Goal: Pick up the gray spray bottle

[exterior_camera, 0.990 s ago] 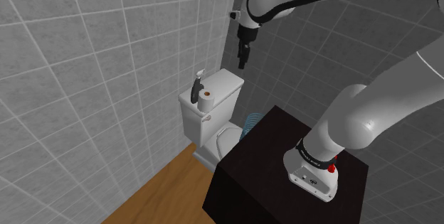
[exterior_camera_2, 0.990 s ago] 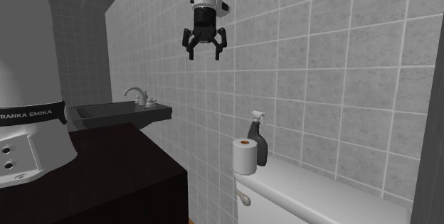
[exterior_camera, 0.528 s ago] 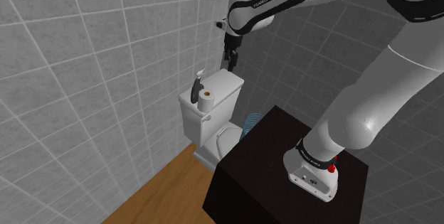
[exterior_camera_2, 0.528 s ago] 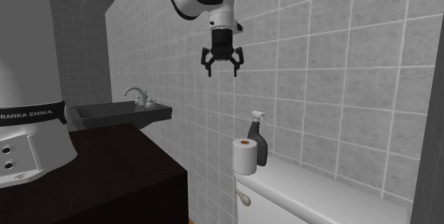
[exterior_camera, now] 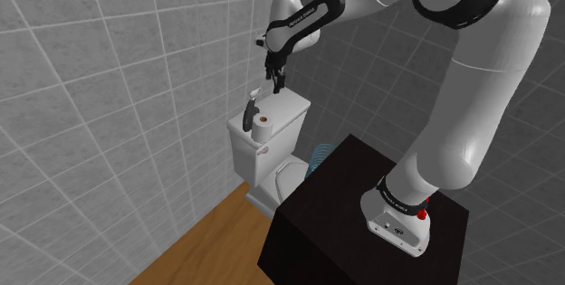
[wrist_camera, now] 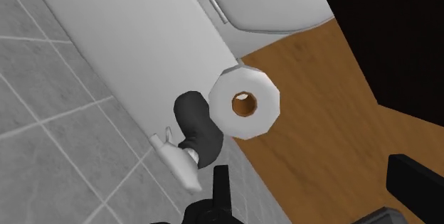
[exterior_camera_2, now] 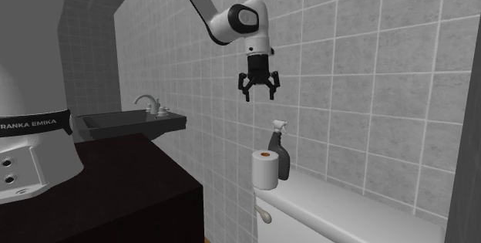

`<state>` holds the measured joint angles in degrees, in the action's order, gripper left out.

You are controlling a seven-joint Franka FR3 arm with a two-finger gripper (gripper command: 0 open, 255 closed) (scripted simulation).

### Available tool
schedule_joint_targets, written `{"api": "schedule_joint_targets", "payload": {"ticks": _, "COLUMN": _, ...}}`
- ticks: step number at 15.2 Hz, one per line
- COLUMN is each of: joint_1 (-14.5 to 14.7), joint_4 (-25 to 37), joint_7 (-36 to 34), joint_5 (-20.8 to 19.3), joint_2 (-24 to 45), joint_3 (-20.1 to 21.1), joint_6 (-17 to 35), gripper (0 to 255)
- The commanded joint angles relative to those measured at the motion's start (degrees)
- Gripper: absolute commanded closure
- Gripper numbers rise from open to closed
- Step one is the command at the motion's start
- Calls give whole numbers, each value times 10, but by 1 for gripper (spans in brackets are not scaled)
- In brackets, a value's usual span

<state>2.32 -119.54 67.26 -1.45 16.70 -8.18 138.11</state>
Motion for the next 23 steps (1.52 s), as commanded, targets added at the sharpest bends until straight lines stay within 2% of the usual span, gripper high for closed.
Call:
{"api": "schedule_joint_targets", "payload": {"ticks": 1, "joint_1": -3, "joint_4": 40, "joint_7": 29, "joint_5": 2, "joint_2": 45, "joint_3": 8, "joint_6": 13, "gripper": 0}}
{"api": "schedule_joint_targets", "payload": {"ticks": 9, "joint_1": -16, "joint_4": 206, "joint_7": 121, "joint_5": -8, "joint_2": 206, "joint_3": 38, "joint_6": 35, "gripper": 0}}
{"api": "schedule_joint_targets", "payload": {"ticks": 18, "joint_1": -17, "joint_4": 213, "joint_7": 119, "joint_5": -7, "joint_2": 249, "joint_3": 39, "joint_6": 71, "gripper": 0}}
{"api": "schedule_joint_targets", "payload": {"ticks": 19, "joint_1": -17, "joint_4": 211, "joint_7": 119, "joint_5": -7, "joint_2": 248, "joint_3": 39, "joint_6": 71, "gripper": 255}}
{"api": "schedule_joint_targets", "payload": {"ticks": 23, "joint_1": -18, "joint_4": 210, "joint_7": 119, "joint_5": -7, "joint_2": 248, "joint_3": 39, "joint_6": 72, "gripper": 255}}
